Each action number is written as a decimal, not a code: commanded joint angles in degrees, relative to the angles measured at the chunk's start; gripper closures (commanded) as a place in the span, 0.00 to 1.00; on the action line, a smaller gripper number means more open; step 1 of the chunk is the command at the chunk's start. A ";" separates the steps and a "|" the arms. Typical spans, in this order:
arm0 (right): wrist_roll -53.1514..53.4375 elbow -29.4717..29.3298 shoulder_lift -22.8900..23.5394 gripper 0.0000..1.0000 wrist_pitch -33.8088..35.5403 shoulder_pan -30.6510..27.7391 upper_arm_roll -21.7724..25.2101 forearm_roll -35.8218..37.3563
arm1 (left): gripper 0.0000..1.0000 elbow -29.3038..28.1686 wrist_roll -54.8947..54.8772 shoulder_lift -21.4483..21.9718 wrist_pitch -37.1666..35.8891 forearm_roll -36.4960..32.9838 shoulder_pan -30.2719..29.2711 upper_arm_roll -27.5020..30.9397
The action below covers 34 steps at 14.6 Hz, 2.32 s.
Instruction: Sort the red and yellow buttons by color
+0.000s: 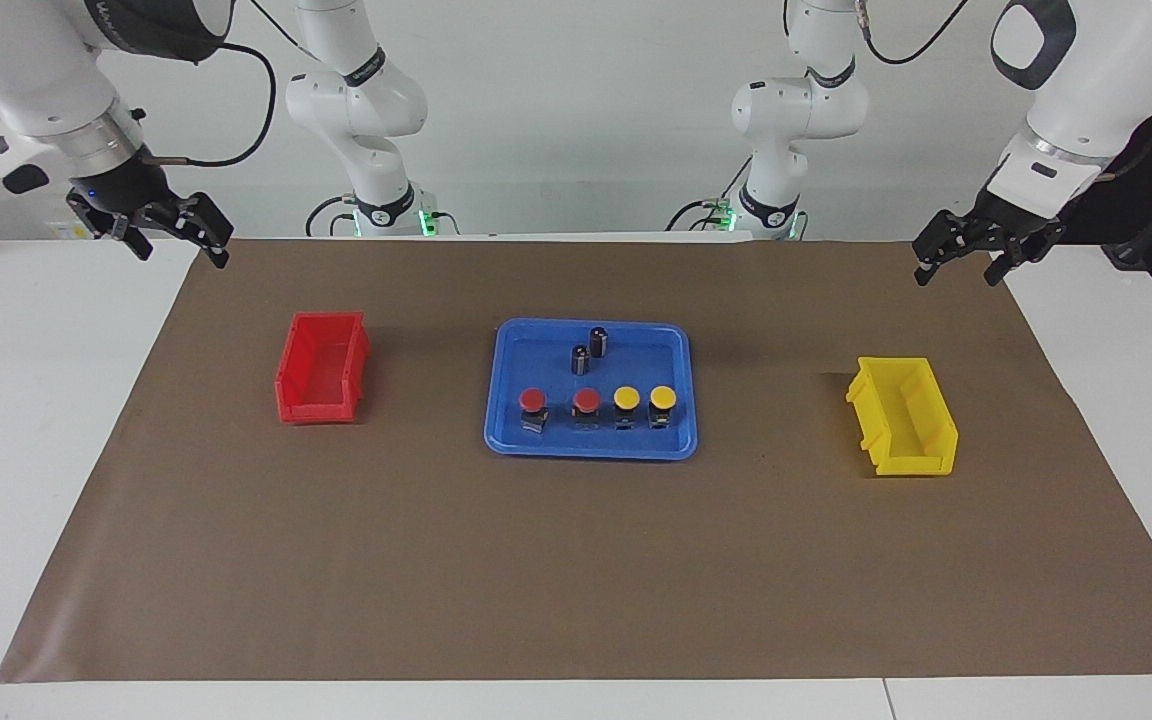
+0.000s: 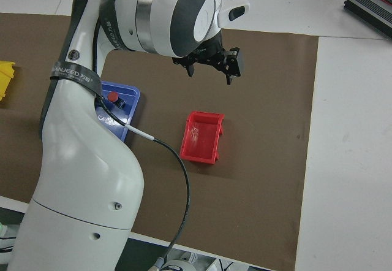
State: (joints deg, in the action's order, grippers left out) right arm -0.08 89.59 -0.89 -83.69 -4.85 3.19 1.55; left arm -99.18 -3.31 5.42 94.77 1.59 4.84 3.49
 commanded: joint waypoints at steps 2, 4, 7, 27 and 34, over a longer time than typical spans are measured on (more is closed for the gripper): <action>-0.89 0.14 -0.42 0.00 0.02 -0.16 -0.20 0.21 | 0.00 1.01 -0.65 -0.41 -1.16 0.17 -0.54 -0.33; -0.89 0.06 -0.42 0.00 0.02 -0.16 -0.20 0.21 | 0.00 1.01 -0.65 -0.41 -1.16 0.17 -0.54 -0.33; -0.71 0.41 -0.60 0.00 0.19 -0.16 -0.20 0.12 | 0.00 1.01 -0.65 -0.41 -1.16 0.17 -0.54 -0.33; 24.04 -17.35 16.79 0.00 -0.04 8.16 -17.25 0.30 | 0.00 1.01 -0.65 -0.41 -1.25 0.17 -0.54 -0.33; 34.96 5.47 18.65 0.00 -30.18 18.99 -17.25 0.91 | 0.00 1.01 -0.65 -0.41 -1.16 0.17 -0.54 -0.33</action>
State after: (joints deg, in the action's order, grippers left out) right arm 33.43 86.43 20.40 -107.88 14.01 -13.85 1.68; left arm -99.18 -3.31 5.42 94.76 1.59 4.84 3.49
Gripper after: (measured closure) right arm 0.000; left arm 0.000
